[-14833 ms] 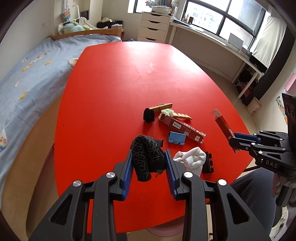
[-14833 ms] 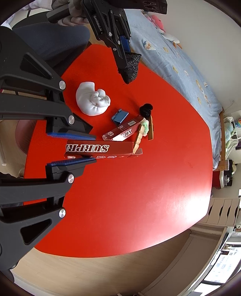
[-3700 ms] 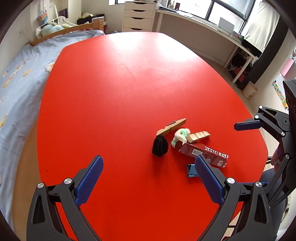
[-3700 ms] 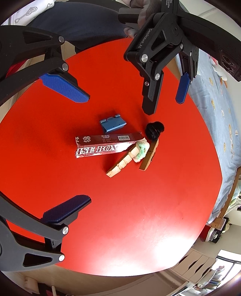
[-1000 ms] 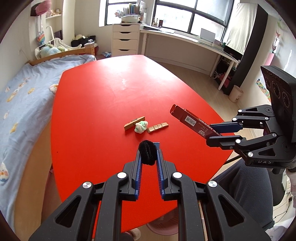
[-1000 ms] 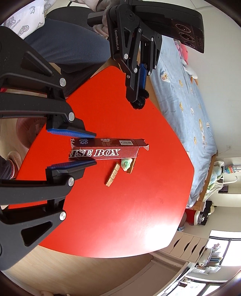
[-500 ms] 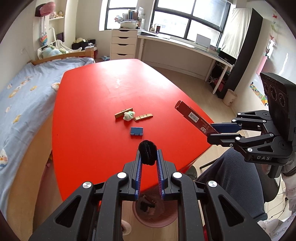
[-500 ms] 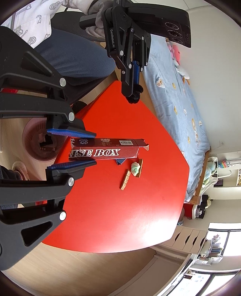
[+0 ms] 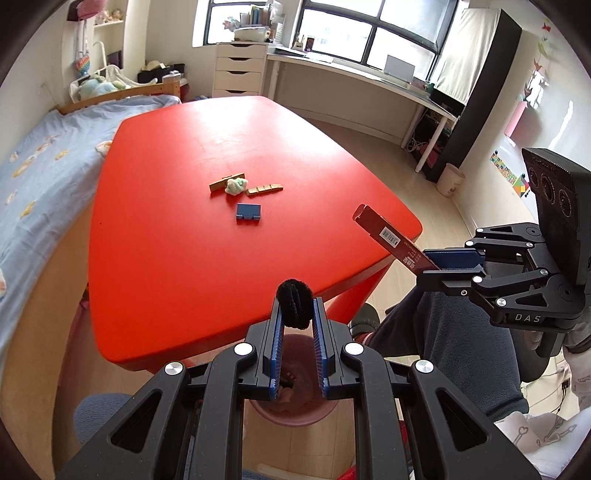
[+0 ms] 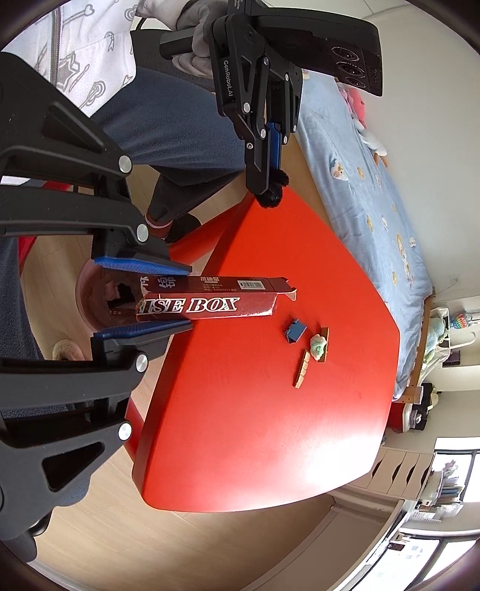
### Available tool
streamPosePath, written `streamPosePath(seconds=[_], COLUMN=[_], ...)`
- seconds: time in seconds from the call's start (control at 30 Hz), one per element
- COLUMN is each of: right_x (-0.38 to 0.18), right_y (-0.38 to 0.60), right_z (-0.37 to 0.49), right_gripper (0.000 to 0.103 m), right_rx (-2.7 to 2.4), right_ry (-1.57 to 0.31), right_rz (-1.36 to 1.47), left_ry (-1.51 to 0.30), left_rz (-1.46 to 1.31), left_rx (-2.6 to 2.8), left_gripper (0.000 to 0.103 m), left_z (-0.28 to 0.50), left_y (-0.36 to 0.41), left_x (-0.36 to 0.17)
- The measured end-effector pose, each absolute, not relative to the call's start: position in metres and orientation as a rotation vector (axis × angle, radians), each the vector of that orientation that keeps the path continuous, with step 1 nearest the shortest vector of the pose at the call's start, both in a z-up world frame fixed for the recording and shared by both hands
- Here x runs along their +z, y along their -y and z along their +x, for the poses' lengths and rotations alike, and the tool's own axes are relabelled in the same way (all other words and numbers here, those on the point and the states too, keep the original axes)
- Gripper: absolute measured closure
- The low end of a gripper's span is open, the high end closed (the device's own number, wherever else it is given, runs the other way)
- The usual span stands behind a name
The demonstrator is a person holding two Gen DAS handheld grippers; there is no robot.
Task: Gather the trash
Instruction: 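Carry the red box and black item with both tools down over the wastebasket, then open both tools to drop the red box and black item into the wastebasket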
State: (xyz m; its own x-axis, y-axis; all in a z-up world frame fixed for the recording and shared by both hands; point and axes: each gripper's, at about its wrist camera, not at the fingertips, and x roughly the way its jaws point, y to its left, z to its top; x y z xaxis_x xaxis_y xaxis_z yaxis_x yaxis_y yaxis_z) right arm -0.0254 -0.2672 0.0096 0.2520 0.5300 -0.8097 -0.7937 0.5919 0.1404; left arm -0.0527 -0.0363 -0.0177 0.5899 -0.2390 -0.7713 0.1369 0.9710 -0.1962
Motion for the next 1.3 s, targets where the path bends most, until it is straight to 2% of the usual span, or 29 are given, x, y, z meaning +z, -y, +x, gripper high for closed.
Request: streamPosePath(seconds=[0.23, 0.77, 0.8, 0.83, 0.87, 0.93, 1.0, 1.13, 1.3], right_x=[-0.013, -0.016, -0.016, -0.017, -0.017, -0.016, -0.017, -0.021, -0.024], right_y=[0.271, 0.272, 0.272, 0.272, 0.272, 0.275, 0.277, 0.280, 0.279], right_z=[-0.041, -0.045, -0.044, -0.044, -0.044, -0.043, -0.041, -0.037, -0.037], right_gripper=[0.079, 0.077, 0.077, 0.065, 0.042, 0.022, 0.013, 0.007, 0.005], right_rx=[0.922, 0.945, 0.948, 0.950, 0.945, 0.923, 0.905, 0.885, 0.885], right_ry=[-1.014, -1.026, -1.028, -1.029, -1.026, -1.011, -1.013, -1.033, -1.046], right_rz=[-0.320, -0.312, -0.311, -0.313, -0.316, -0.308, -0.303, -0.302, -0.295], left_ry=[-0.961, -0.971, -0.969, -0.973, -0.973, -0.962, -0.942, -0.944, -0.947], left_rz=[-0.139, -0.131, -0.131, -0.128, -0.122, -0.121, -0.121, -0.124, -0.133], left_rx=[-0.235, -0.257, -0.261, -0.264, -0.260, -0.245, -0.221, -0.195, -0.178], left_gripper=[0.088, 0.087, 0.082, 0.072, 0.064, 0.030, 0.014, 0.008, 0.008], left_z=[-0.065, -0.066, -0.066, -0.066, -0.065, -0.066, -0.067, -0.067, -0.068], left_y=[0.044, 0.050, 0.051, 0.052, 0.053, 0.052, 0.049, 0.043, 0.038], left_x=[-0.035, -0.037, -0.037, -0.038, -0.039, -0.039, -0.038, -0.039, -0.039])
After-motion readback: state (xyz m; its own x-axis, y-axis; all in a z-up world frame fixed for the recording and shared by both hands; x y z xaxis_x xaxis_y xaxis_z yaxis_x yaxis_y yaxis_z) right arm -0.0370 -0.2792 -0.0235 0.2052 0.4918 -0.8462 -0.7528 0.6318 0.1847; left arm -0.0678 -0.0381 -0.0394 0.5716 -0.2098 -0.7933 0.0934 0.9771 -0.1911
